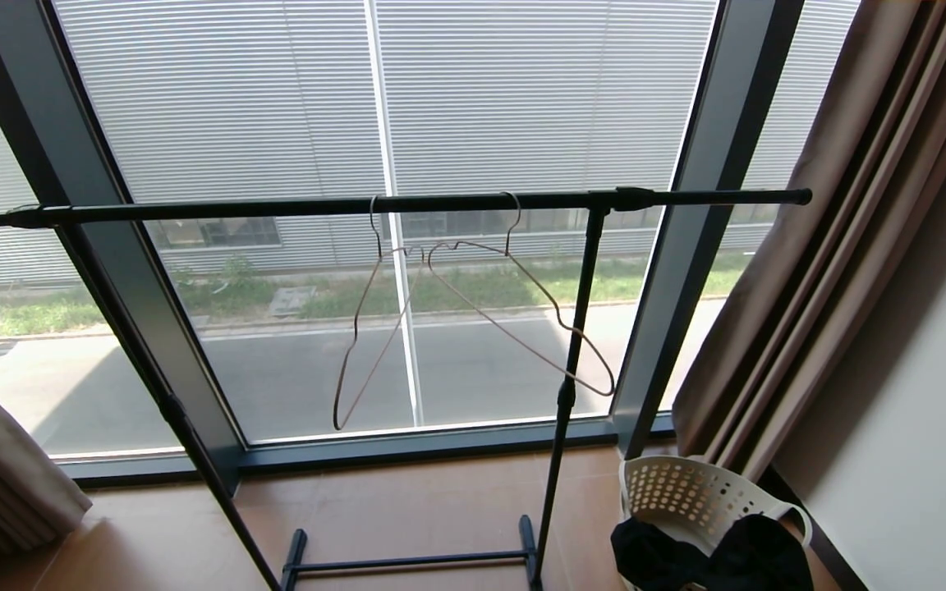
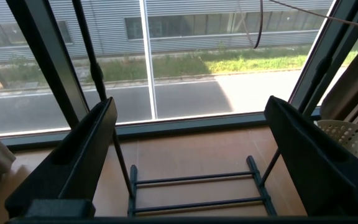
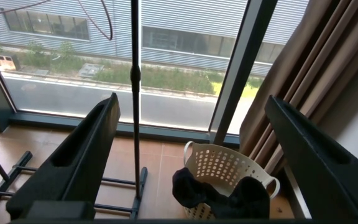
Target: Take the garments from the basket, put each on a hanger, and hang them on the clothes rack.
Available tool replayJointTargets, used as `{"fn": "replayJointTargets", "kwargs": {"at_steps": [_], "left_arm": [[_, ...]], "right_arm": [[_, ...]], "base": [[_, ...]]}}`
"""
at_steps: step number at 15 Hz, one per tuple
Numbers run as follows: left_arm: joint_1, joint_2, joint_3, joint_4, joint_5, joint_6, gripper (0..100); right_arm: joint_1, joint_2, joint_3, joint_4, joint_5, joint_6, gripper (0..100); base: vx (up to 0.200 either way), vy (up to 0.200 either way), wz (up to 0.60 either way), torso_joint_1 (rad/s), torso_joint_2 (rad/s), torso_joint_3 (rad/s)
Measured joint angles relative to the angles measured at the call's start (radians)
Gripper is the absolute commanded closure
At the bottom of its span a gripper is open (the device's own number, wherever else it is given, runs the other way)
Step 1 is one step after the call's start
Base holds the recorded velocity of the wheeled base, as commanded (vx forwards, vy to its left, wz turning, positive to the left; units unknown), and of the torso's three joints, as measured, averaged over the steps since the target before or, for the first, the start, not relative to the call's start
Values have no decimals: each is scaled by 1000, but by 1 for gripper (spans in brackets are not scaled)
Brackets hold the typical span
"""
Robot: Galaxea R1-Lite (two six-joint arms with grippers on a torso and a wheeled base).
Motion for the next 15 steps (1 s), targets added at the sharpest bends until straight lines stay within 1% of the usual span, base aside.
{"fn": "replayJointTargets", "kwargs": {"at_steps": [7, 15], "left_arm": [[0, 0, 0, 0, -1, 0, 0], [0, 0, 0, 1, -1, 0, 0]], "right_arm": [[0, 0, 0, 0, 0, 2, 0], [0, 0, 0, 0, 0, 2, 0]], "base": [[0, 0, 0, -153, 392, 230], [0, 0, 0, -193, 539, 342]]}}
